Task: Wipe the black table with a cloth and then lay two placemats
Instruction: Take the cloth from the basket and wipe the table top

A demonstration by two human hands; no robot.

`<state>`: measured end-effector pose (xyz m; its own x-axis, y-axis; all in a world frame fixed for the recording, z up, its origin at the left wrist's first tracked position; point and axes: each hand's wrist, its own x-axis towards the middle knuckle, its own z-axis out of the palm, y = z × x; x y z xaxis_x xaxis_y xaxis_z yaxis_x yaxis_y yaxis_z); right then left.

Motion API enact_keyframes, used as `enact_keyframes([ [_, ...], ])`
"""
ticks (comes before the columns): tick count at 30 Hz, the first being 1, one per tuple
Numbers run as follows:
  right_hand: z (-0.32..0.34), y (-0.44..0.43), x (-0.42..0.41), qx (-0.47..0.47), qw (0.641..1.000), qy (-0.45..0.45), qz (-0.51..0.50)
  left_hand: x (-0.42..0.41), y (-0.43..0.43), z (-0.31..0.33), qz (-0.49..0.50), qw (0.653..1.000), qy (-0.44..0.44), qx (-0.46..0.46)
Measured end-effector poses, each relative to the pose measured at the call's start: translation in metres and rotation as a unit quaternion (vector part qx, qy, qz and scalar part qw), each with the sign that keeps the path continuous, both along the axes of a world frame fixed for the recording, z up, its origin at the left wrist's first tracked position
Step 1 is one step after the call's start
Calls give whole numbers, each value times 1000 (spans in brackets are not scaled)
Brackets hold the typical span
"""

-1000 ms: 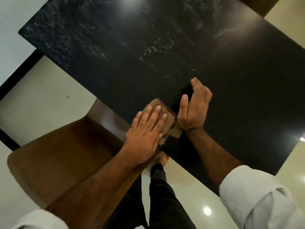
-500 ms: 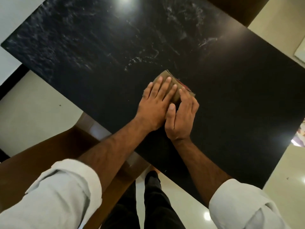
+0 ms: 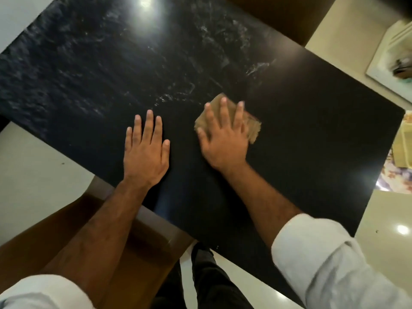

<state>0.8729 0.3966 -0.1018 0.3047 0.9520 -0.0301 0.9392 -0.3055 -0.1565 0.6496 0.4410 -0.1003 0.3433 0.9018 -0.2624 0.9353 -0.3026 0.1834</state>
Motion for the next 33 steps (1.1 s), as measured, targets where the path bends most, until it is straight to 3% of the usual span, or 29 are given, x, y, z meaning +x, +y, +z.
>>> enact_keyframes([
  [5,13,59,45,-35,997,31,-59,0,1,-2,2,1000,11,8],
  [12,18,-26,-39,-50,993,29,103,-1,1,0,-10,1000,2,9],
  [15,13,-41,-15,-65,997,16,46,-1,3,-1,-8,1000,12,-6],
  [19,7,12,44,-35,999,-1,-33,12,2,5,3,1000,17,-18],
  [24,5,84,46,-23,999,12,26,61,-5,2,-30,999,-7,6],
  [29,12,38,45,-32,989,14,143,79,1,-4,10,999,-2,31],
  [33,13,35,100,-74,995,21,68,82,2,-8,13,999,3,33],
])
